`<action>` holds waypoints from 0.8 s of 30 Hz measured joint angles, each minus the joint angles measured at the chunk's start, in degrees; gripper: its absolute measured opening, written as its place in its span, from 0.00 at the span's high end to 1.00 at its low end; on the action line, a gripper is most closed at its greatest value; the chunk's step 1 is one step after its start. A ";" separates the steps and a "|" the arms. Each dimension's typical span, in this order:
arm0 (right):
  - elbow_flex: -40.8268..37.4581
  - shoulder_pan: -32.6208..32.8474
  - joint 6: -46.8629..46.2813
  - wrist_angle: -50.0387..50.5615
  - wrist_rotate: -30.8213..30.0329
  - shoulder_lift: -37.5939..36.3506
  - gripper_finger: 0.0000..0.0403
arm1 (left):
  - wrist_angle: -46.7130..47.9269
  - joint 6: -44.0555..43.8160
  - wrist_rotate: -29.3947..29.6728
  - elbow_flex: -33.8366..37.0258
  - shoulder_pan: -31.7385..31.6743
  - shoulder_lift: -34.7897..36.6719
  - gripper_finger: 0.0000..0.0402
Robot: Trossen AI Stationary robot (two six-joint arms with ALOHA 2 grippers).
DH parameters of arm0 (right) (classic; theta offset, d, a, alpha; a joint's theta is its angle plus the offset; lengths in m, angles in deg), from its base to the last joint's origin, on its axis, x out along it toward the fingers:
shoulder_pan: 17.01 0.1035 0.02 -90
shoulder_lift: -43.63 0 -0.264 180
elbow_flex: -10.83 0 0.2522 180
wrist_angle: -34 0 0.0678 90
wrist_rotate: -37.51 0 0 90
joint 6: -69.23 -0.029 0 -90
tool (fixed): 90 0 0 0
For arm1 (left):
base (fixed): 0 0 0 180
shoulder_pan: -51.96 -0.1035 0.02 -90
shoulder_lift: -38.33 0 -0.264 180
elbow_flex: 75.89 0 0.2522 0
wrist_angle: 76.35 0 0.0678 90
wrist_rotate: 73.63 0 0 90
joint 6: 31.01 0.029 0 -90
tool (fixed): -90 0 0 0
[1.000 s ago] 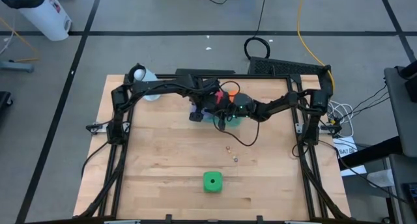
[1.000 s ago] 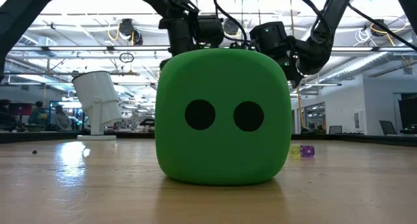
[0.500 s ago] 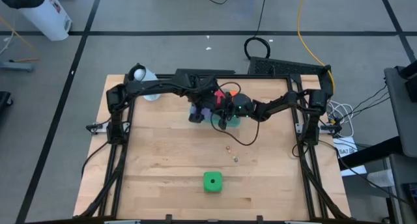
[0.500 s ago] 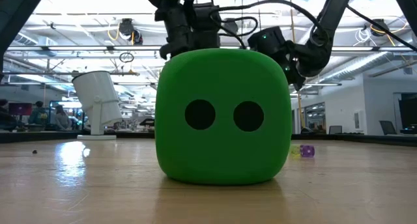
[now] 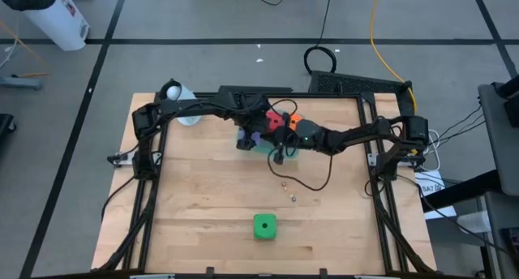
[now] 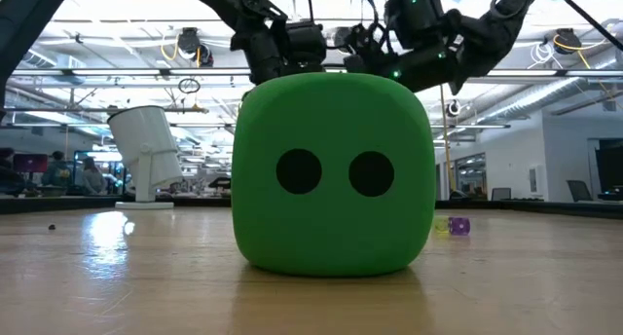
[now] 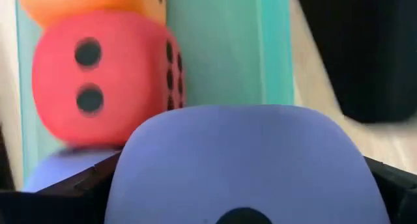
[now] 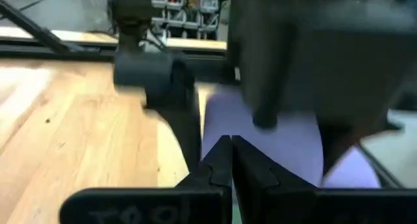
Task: Pick & Place Dice
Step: Put the large purple die into the green bin
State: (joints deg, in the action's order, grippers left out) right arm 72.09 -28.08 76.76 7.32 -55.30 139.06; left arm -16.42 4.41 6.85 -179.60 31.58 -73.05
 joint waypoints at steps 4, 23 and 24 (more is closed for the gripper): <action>0.01 -1.57 0.26 0.57 -0.18 0.02 1.00 | -1.31 2.32 -0.90 0.00 0.96 -0.10 0.01; 2.36 -6.57 0.74 4.40 15.42 1.27 1.00 | -3.56 6.02 -5.70 0.61 0.85 -0.13 0.01; 2.37 -6.81 0.73 4.90 16.50 1.25 1.00 | -3.81 6.00 -5.87 0.61 0.85 -0.13 0.01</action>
State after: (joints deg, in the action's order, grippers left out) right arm 74.46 -34.89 77.50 12.22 -38.79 140.31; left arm -20.23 10.42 0.97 -178.99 32.44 -73.18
